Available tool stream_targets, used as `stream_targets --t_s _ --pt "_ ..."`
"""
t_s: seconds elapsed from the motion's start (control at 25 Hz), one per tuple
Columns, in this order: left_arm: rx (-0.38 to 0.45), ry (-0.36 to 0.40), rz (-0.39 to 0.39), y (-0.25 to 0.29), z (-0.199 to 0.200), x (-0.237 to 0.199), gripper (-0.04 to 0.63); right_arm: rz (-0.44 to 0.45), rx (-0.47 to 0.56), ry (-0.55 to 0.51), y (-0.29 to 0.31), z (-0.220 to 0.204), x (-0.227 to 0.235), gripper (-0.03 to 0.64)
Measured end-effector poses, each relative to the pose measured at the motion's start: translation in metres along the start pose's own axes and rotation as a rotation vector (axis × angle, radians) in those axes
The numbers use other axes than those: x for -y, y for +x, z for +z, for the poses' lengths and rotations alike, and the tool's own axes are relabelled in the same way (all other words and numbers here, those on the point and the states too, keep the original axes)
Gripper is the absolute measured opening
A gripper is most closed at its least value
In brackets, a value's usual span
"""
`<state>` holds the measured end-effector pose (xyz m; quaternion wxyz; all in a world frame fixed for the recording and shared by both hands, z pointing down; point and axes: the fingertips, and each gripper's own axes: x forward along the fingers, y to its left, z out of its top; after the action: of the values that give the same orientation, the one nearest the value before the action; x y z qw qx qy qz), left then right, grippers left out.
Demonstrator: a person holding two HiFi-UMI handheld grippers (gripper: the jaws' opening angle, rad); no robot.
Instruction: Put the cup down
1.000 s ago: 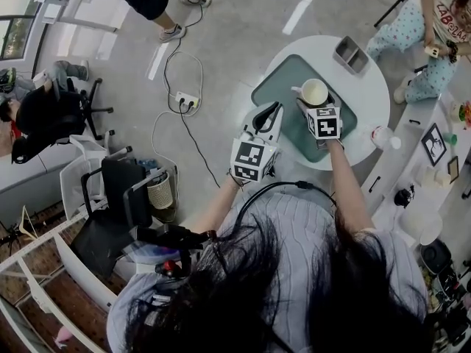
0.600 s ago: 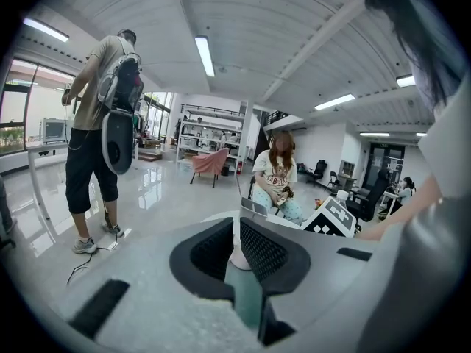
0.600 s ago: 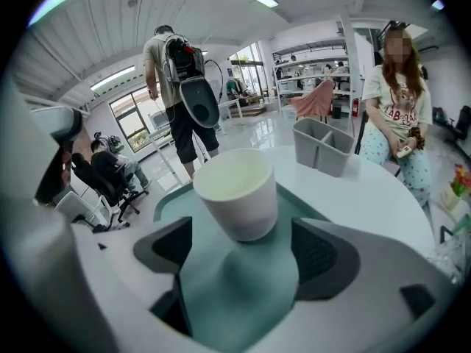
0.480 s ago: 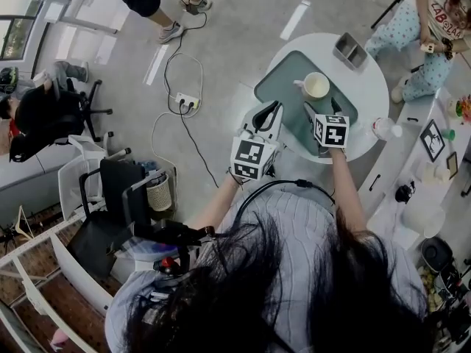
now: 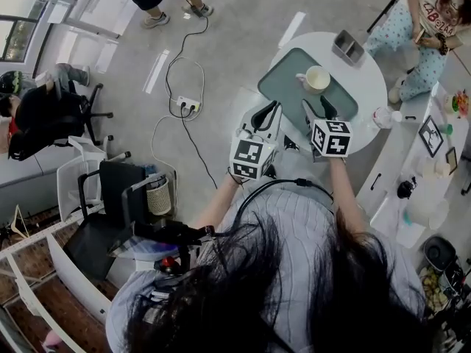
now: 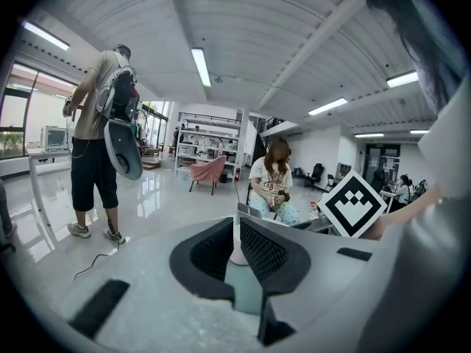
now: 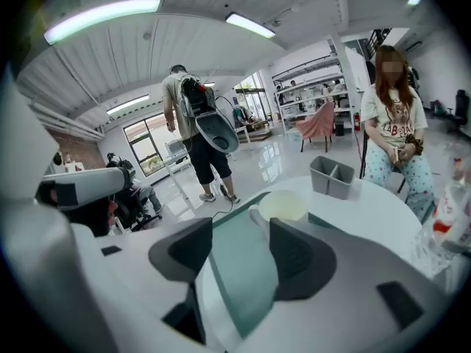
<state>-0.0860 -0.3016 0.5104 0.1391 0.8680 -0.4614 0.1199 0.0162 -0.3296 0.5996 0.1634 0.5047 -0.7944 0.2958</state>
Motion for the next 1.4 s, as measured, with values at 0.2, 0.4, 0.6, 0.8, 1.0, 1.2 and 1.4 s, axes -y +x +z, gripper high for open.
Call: stream_targets --t_s 0.2,0.4,0.6,0.8,1.0,1.2,1.4 --pt "0.035 -0.002 0.011 -0.035 0.003 0.0 0.038 0.023 0.049 0.011 -0.021 -0.002 -0.035 0.221" --pt "0.062 0.011 0.005 -0.071 -0.001 0.006 0.038 0.047 0.096 0.062 -0.047 -0.012 -0.068 0.171" --pt "0.052 0.006 -0.003 -0.113 -0.022 0.015 0.038 0.054 0.122 0.073 -0.074 -0.036 -0.104 0.143" --pt "0.053 -0.032 -0.014 -0.138 -0.036 0.02 0.038 0.047 0.1 0.054 -0.097 -0.064 -0.127 0.12" --pt "0.052 -0.071 -0.011 -0.153 -0.05 0.022 0.038 0.04 0.074 0.017 -0.114 -0.08 -0.14 0.089" --pt "0.061 -0.097 -0.021 -0.159 -0.055 0.029 0.038 0.042 0.072 -0.002 -0.128 -0.083 -0.147 0.078" --pt "0.078 -0.112 -0.038 -0.165 -0.051 0.041 0.038 0.043 0.067 -0.013 -0.139 -0.087 -0.15 0.075"
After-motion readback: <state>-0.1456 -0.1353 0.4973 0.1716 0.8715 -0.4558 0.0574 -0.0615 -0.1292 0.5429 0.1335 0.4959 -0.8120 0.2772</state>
